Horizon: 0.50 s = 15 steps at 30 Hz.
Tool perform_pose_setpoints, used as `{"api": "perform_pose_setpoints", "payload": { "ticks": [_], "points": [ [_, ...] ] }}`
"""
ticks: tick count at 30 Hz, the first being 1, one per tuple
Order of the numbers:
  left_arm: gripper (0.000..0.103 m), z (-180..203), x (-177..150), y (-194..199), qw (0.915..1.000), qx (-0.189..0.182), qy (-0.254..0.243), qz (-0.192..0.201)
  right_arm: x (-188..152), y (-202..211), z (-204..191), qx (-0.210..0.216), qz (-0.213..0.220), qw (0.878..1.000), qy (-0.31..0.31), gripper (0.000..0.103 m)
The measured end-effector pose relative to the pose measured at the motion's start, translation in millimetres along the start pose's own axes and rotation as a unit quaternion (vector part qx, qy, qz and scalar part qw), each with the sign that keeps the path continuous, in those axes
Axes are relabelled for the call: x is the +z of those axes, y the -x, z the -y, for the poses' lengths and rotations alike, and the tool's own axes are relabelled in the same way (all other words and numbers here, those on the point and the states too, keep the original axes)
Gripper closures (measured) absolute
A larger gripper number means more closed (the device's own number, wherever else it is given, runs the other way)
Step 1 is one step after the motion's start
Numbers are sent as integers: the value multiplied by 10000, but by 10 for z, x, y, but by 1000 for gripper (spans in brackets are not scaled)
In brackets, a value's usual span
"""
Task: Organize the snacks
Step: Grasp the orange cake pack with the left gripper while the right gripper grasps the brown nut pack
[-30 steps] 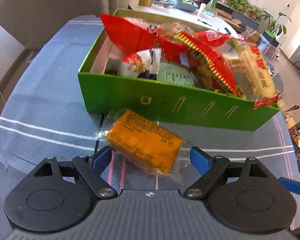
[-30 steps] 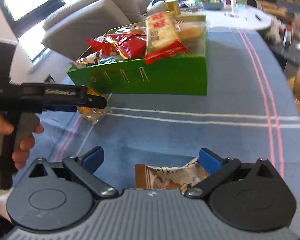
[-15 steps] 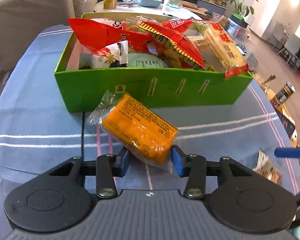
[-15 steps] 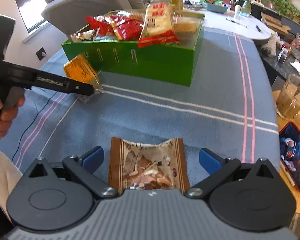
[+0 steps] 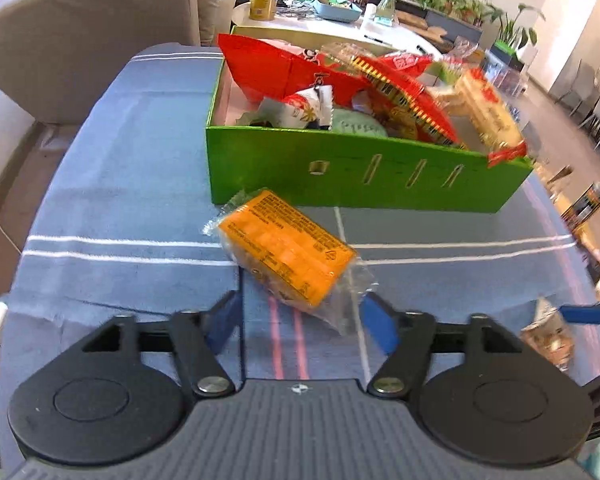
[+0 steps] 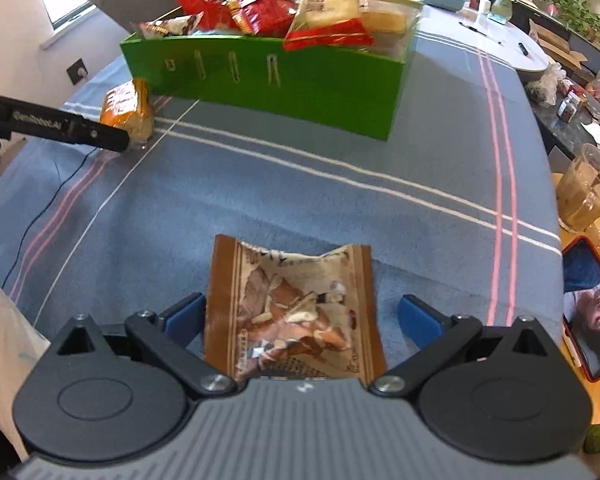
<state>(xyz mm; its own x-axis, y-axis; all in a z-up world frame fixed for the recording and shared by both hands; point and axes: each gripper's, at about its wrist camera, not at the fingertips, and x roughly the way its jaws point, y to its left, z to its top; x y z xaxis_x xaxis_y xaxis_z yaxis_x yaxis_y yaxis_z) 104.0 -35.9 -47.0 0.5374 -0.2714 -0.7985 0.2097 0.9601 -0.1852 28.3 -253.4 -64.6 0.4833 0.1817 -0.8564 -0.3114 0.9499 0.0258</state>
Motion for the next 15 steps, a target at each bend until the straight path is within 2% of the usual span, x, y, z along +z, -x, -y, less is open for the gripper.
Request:
{"api": "perform_pose_setpoints", "payload": {
  "ticks": [3,7,10,15],
  "points": [
    [22,16,59,25,9996,-183,193,44,45,-16,-64,87,21,9999,53,5],
    [20,60,161,-130,9996,139,261,-14,88,-14,-191,381,81,9991,147,5],
    [27,75,163,-271,9996,212,154,-127,95,18,-252,506,86,9983,276,5],
    [41,81,87,-259,9998,156,-127,26,94,122,-155,213,108,9995,221,5]
  ]
}}
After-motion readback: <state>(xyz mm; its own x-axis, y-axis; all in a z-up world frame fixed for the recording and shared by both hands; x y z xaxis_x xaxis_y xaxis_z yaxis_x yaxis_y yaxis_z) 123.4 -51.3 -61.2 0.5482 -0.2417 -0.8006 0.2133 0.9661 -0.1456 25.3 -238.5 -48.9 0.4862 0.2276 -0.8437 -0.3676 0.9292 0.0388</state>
